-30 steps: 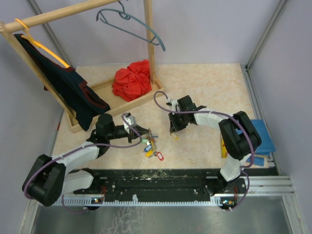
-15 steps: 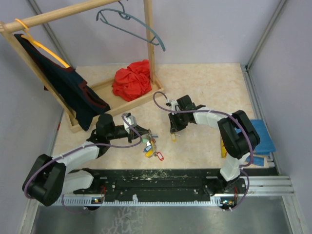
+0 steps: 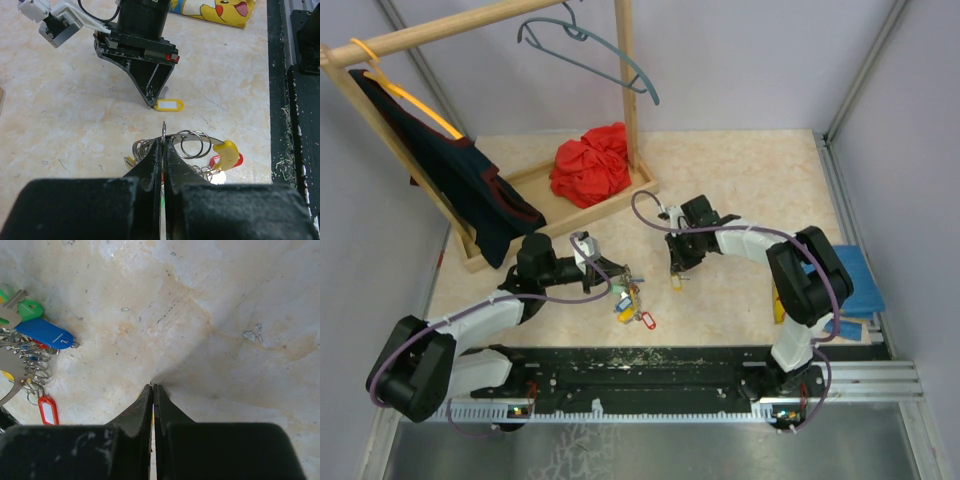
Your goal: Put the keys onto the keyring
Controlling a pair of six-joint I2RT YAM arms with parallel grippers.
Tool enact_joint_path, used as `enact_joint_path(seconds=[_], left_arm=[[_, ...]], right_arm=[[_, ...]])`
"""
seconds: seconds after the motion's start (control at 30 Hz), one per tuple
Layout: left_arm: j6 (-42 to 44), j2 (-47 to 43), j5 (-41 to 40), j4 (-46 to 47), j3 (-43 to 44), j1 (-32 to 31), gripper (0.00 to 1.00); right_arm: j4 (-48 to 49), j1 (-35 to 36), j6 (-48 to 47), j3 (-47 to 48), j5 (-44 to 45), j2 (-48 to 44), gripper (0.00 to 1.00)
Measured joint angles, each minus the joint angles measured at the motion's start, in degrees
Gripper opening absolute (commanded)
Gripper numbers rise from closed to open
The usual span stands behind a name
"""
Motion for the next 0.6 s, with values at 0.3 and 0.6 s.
enact_joint_path(seconds=[0.3, 0.6], left_arm=[[0.02, 0.00, -0.02, -0.11, 0.00, 0.00, 0.00], [-0.07, 0.00, -0.35, -0.44, 0.02, 0.02, 0.00]], right_arm=[[0.46, 4.07, -5.86, -0.44, 2.08, -5.77, 0.00], [8.85, 5.55, -13.03, -7.80, -0.61, -20.50, 0.00]])
